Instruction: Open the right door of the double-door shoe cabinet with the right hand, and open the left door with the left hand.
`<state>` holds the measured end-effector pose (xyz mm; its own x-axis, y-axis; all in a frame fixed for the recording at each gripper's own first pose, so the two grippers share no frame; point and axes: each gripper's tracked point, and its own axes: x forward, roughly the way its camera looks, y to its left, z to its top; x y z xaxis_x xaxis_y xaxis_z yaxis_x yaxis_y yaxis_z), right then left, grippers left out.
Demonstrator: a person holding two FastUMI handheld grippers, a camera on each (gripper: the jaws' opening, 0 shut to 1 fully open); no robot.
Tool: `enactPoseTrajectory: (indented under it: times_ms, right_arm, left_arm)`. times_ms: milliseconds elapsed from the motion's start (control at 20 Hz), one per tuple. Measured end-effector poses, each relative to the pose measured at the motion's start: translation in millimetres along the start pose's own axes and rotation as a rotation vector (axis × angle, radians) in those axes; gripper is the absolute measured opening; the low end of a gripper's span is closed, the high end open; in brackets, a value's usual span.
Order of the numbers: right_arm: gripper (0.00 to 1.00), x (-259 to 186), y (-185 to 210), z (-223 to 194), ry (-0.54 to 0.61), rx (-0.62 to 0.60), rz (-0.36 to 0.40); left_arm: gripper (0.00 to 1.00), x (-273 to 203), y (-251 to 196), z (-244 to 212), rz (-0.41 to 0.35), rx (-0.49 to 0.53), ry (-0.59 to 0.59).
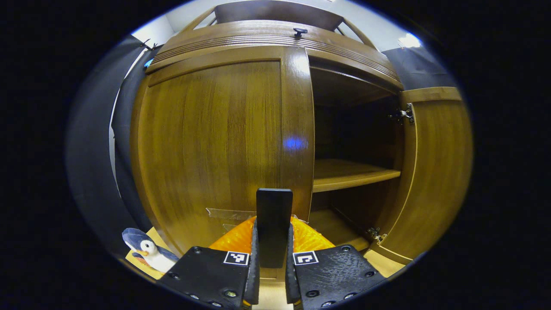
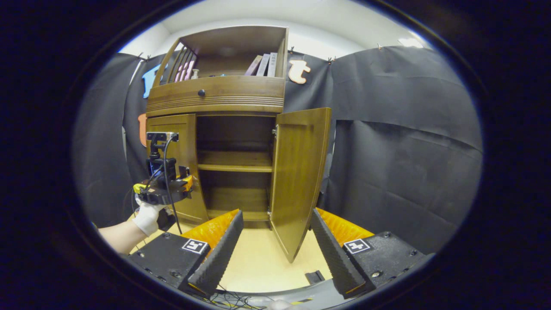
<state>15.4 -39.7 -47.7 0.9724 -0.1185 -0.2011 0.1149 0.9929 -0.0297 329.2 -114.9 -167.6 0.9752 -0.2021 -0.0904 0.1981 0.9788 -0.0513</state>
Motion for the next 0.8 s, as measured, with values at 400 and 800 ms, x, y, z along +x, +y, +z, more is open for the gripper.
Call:
enactPoseTrajectory:
  times_ms: [400,800]
  right_arm:
    - [1.0,-6.3,20.4,-10.0,0.011,0.0,0.086]
    - [1.0,1.2,41.1,-14.5,0.026,0.012,0.17]
  left_arm:
    - [0.23,-57.7,17.0,-5.4,-0.019,-0.002,0.006]
    - [0.23,-112.3,48.5,-11.2,0.015,0.014,0.022]
